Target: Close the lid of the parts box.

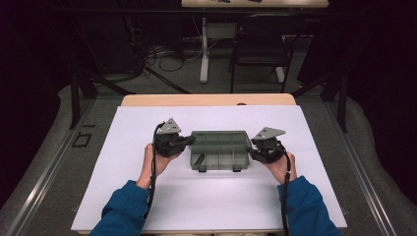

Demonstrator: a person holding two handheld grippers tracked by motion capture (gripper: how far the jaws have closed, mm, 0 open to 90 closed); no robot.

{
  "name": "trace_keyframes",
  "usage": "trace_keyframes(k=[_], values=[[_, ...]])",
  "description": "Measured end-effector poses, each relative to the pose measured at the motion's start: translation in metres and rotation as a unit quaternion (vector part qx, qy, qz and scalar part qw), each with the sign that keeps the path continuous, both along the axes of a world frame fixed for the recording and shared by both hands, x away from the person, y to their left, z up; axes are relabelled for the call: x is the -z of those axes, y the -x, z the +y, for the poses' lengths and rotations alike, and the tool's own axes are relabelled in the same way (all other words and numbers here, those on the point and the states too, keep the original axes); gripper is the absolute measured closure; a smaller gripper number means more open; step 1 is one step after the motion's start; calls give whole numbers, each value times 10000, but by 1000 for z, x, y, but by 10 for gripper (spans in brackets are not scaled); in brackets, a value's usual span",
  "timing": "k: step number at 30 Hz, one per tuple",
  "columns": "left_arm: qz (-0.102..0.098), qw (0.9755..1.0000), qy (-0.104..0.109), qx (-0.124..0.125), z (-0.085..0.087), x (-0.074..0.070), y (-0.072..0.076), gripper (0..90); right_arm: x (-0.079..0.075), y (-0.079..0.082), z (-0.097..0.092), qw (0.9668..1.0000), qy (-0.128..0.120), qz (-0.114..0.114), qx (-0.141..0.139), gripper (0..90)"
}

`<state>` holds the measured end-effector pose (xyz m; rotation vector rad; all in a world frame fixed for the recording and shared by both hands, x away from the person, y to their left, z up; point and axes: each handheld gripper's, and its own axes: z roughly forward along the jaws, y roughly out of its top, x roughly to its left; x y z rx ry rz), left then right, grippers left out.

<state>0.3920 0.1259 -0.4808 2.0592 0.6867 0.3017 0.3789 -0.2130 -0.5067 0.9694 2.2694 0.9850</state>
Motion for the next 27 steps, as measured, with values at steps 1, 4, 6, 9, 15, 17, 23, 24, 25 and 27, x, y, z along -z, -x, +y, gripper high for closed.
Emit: trace_keyframes(k=[1,4,6,9,15,17,23,24,25,27], values=[[0,10000,9,10,0,1,0,891,1,1,-1,10000,10,57,-19,538],[21,10000,16,18,0,4,1,892,3,1,-5,9996,65,267,-45,501],[16,10000,11,9,0,6,2,892,7,0,-8,9992,101,376,-26,504],[32,10000,-16,-10,1,8,3,893,10,0,-14,9983,224,526,60,585],[10,9998,-186,3,-1,13,5,893,3,3,-19,9992,127,334,170,822],[2,9996,-281,-25,-1,16,7,894,-1,4,-17,9995,86,257,176,871],[46,9996,-255,-59,3,20,8,895,-11,8,-8,9999,-155,3,-8,900],[73,9997,-247,-56,3,21,8,895,-12,10,-6,9998,-190,-24,-42,900],[57,9996,-273,-38,2,21,8,895,-13,11,-3,9997,-225,-22,-73,900],[73,9996,-286,-17,1,23,9,895,-14,13,1,9994,-283,-38,-174,900]])
